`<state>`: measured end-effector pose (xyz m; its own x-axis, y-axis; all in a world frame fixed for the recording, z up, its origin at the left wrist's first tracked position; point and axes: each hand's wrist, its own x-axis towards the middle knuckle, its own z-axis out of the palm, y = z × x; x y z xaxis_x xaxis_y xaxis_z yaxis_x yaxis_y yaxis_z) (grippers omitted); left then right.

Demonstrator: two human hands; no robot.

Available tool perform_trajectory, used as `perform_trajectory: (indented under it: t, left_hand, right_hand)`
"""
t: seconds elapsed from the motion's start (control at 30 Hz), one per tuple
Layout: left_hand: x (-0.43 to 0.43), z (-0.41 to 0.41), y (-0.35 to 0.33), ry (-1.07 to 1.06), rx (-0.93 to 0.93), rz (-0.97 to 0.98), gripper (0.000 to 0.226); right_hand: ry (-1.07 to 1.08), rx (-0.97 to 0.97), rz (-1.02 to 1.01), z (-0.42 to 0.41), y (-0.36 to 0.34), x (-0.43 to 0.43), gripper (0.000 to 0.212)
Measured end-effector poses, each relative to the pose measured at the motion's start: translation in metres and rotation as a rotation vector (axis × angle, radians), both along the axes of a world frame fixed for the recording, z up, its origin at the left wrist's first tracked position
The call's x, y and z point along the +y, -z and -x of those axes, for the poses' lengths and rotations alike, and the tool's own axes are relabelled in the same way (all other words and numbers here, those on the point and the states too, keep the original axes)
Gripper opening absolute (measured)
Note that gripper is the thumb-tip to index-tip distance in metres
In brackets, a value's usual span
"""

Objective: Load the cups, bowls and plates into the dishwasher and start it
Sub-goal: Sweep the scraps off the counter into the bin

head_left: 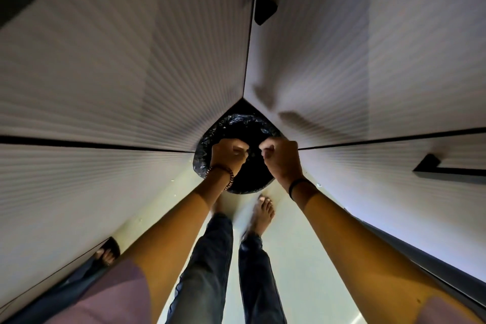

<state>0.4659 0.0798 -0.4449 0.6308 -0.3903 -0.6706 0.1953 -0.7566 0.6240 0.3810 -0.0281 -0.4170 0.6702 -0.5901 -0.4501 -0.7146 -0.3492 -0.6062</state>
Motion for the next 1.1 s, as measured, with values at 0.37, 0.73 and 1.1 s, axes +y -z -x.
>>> perform_trajectory:
  t: [0.37,0.73,1.1]
  left_hand:
    - [-0.005,0.003,-0.125,0.145,-0.113,0.146,0.043]
    - [0.012,0.028,-0.298,0.198,-0.321,0.232,0.028]
    - [-0.005,0.012,-0.419,0.148,-0.688,0.512,0.025]
  right_hand:
    - [-0.028,-0.070,0.062,-0.002,-0.119,0.013,0.012]
    - [0.044,-0.298,0.019,0.030,-0.280,0.026,0.012]
    - [-0.048,-0.638,0.197,0.006,-0.398,-0.001,0.012]
